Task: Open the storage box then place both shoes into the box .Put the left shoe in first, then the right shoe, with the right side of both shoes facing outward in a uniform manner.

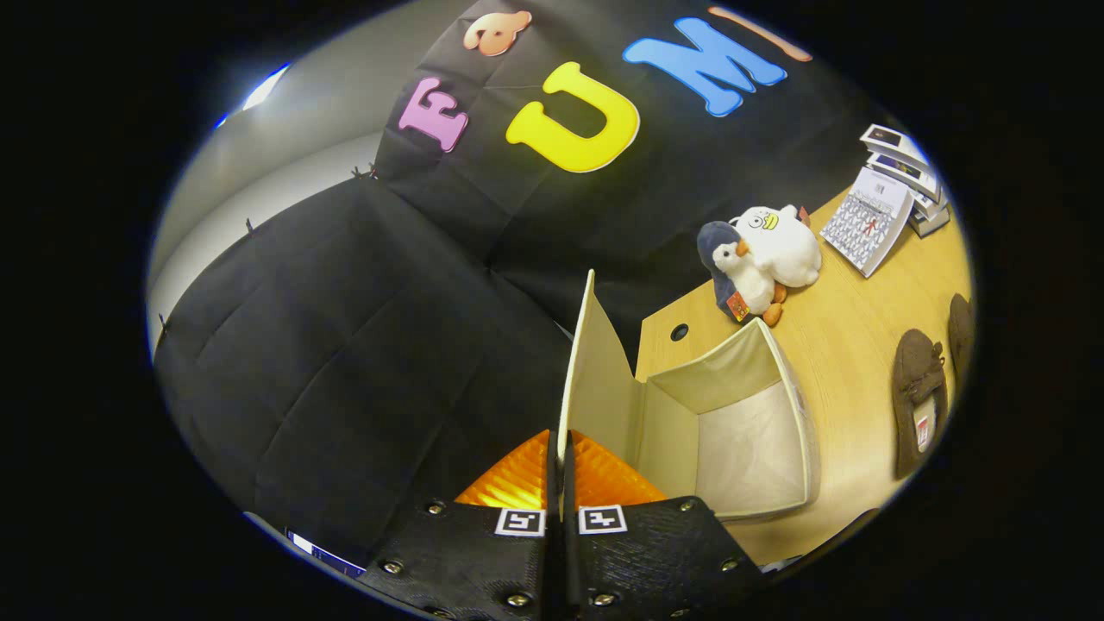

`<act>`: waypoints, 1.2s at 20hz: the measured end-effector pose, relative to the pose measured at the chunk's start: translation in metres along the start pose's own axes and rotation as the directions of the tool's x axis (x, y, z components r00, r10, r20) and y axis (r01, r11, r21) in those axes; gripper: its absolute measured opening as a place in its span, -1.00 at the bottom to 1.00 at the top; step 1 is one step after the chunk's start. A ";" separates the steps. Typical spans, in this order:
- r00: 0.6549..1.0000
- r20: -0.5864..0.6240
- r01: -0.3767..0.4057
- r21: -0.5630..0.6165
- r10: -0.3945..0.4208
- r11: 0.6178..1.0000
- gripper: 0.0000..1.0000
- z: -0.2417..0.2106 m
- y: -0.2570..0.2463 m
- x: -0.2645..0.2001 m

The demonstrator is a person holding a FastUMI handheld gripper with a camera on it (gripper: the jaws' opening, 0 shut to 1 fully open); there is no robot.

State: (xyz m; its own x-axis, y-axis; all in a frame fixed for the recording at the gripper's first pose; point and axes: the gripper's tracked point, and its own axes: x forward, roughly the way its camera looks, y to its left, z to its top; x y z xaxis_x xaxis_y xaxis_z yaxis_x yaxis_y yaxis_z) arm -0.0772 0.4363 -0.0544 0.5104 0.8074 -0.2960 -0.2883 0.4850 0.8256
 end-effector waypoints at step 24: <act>0.994 0.086 0.102 -0.495 -0.068 0.863 0.95 0.040 -0.008 -0.031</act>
State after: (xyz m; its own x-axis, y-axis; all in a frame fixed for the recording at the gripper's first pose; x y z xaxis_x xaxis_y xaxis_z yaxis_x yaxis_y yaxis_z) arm -0.0587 0.3940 -0.0327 0.5969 0.7405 -0.3089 -0.5976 0.6672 0.4448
